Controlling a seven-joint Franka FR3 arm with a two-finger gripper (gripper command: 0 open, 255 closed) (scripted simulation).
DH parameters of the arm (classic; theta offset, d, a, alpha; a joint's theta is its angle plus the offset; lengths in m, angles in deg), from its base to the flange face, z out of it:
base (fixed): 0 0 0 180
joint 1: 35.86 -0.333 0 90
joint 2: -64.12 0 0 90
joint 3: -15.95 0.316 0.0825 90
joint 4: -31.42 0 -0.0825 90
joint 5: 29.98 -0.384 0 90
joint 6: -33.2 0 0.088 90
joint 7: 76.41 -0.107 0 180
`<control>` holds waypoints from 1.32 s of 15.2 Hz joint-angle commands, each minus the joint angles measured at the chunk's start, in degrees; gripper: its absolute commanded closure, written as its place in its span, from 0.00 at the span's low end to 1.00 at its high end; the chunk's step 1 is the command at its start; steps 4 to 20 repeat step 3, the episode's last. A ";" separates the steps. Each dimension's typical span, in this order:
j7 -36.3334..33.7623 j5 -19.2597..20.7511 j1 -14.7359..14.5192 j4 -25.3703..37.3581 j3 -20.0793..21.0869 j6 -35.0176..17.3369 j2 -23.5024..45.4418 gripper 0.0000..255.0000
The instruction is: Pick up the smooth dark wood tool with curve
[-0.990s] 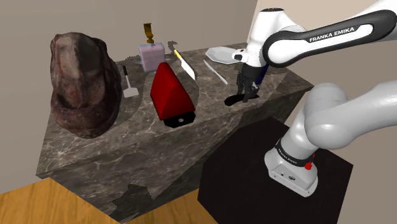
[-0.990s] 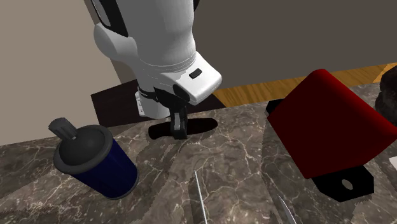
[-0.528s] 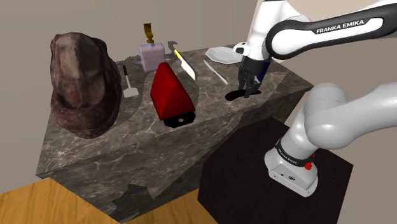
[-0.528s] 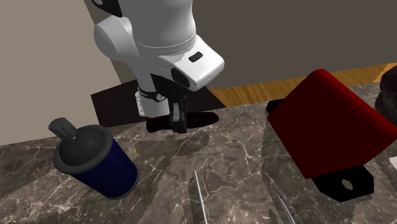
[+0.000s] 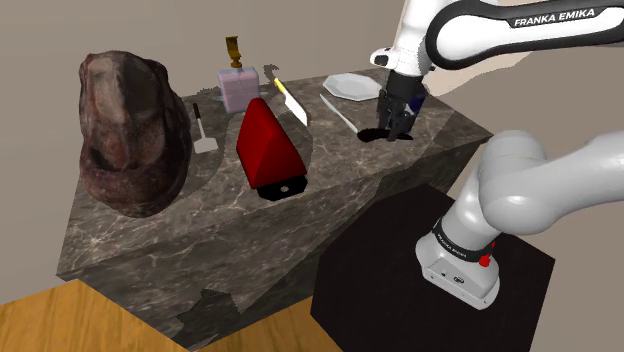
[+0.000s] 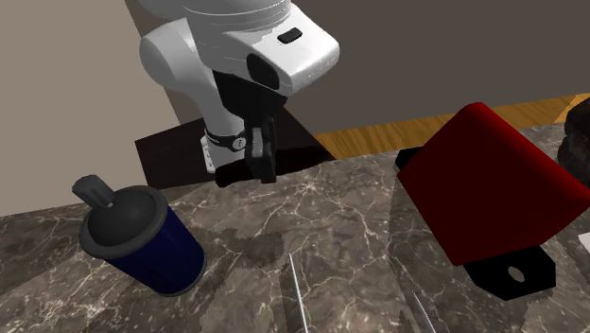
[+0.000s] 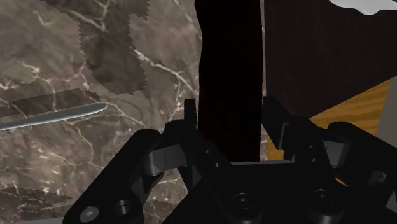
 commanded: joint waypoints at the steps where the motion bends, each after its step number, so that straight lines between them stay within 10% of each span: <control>1: -0.09 -0.43 -0.09 1.05 0.56 1.80 -0.73 1.00; 20: -0.09 -0.46 -0.10 1.15 0.60 1.92 -0.75 1.00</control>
